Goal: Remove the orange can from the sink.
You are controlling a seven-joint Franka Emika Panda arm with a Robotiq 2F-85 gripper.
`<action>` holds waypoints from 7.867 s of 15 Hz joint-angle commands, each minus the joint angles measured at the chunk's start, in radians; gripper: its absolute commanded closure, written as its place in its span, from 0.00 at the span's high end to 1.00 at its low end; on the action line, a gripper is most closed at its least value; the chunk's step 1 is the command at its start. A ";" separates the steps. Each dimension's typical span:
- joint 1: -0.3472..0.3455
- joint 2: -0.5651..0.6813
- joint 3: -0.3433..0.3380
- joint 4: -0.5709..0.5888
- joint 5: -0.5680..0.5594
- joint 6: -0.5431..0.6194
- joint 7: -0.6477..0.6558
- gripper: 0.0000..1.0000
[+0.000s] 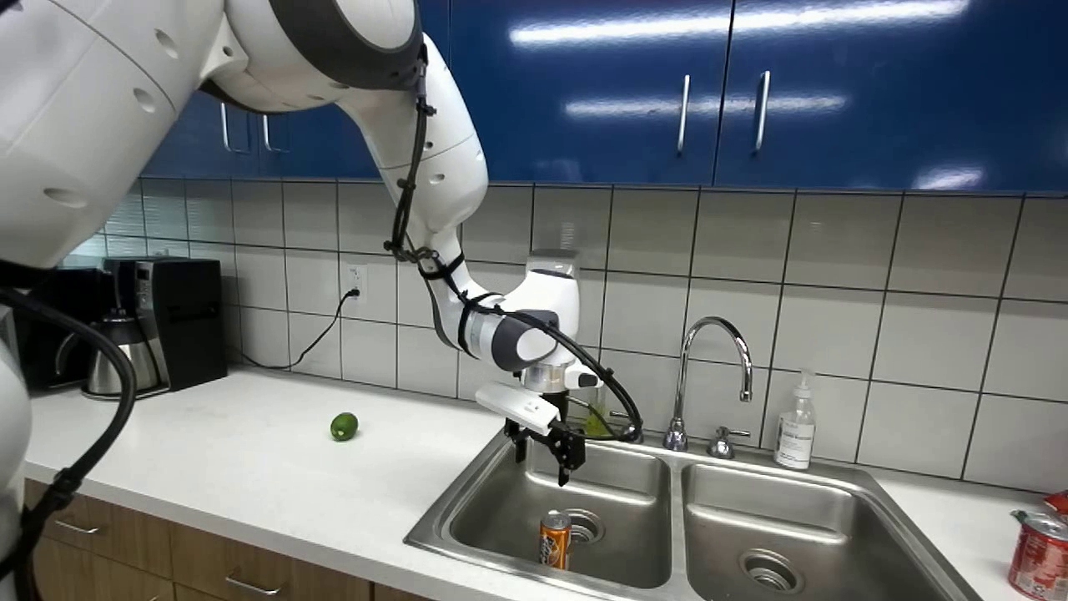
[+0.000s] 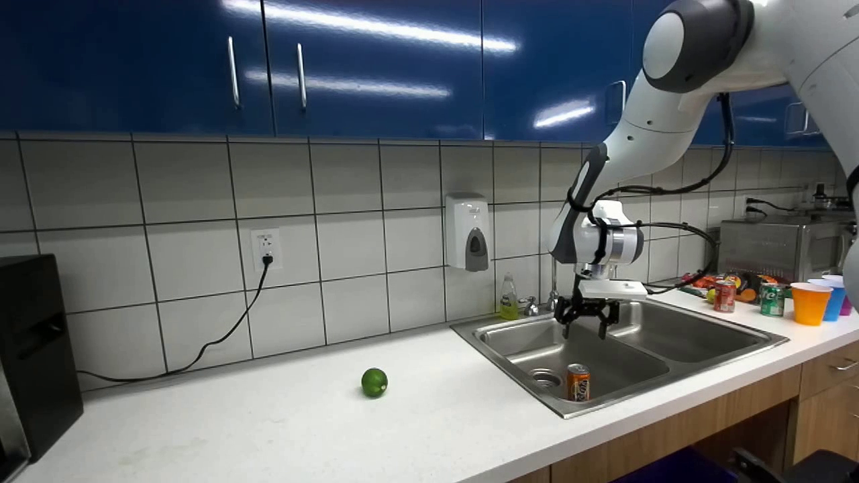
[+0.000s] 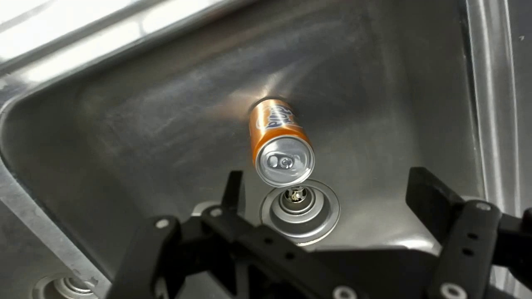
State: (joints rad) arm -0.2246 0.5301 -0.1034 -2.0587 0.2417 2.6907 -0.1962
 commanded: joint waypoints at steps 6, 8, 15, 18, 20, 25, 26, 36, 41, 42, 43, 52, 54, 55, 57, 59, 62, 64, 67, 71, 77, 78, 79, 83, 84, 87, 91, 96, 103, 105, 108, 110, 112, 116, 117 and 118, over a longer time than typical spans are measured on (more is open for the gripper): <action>-0.054 0.137 0.053 0.092 -0.028 0.055 -0.003 1.00; -0.050 0.160 0.055 0.105 -0.035 0.069 0.003 1.00; -0.052 0.247 0.056 0.160 -0.060 0.104 0.010 1.00; -0.053 0.277 0.054 0.178 -0.070 0.114 0.014 1.00; -0.054 0.294 0.053 0.190 -0.075 0.120 0.016 1.00; -0.062 0.325 0.052 0.221 -0.080 0.128 0.020 1.00; -0.062 0.332 0.050 0.228 -0.081 0.129 0.022 1.00; -0.060 0.385 0.048 0.278 -0.086 0.133 0.029 1.00; -0.061 0.399 0.054 0.294 -0.086 0.139 0.027 0.58; -0.059 0.400 0.053 0.296 -0.088 0.140 0.027 0.51; -0.057 0.402 0.055 0.299 -0.088 0.141 0.027 0.42; -0.024 0.268 0.086 0.234 -0.112 0.104 0.022 0.38; -0.006 0.219 0.089 0.210 -0.123 0.095 0.023 0.38; -0.002 0.197 0.095 0.201 -0.125 0.085 0.020 0.38; 0.018 0.142 0.099 0.167 -0.131 0.075 0.021 0.38; 0.032 0.082 0.112 0.126 -0.135 0.064 0.014 0.38; 0.056 -0.017 0.129 0.066 -0.133 0.020 0.014 0.38; 0.076 -0.079 0.136 0.033 -0.134 -0.024 0.015 0.38; 0.110 -0.151 0.143 -0.003 -0.134 -0.086 0.014 0.38; 0.162 -0.214 0.151 -0.047 -0.143 -0.139 0.012 0.38; 0.224 -0.235 0.177 -0.115 -0.155 -0.121 -0.002 0.38; 0.231 -0.231 0.183 -0.124 -0.153 -0.112 -0.006 0.38; 0.237 -0.224 0.191 -0.135 -0.149 -0.098 -0.009 0.38; 0.253 -0.198 0.212 -0.172 -0.142 -0.050 -0.009 0.38; 0.253 -0.192 0.216 -0.181 -0.143 -0.039 -0.010 0.38; 0.258 -0.175 0.222 -0.202 -0.149 -0.005 -0.004 0.38; 0.262 -0.151 0.222 -0.215 -0.156 0.029 0.002 0.38; 0.266 -0.129 0.221 -0.222 -0.172 0.059 0.008 0.38; 0.268 -0.134 0.221 -0.235 -0.190 0.073 0.014 0.99; 0.268 -0.141 0.221 -0.237 -0.190 0.069 0.015 1.00; 0.266 -0.169 0.224 -0.246 -0.188 0.055 0.013 1.00; 0.268 -0.192 0.227 -0.251 -0.188 0.048 0.012 1.00; 0.275 -0.216 0.226 -0.257 -0.194 0.051 0.018 1.00; 0.281 -0.263 0.237 -0.273 -0.187 0.030 0.014 1.00; 0.283 -0.276 0.239 -0.278 -0.186 0.025 0.014 1.00; 0.285 -0.292 0.243 -0.285 -0.182 0.020 0.012 1.00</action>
State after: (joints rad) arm 0.0592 0.3124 0.1258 -2.3014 0.0716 2.7414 -0.1957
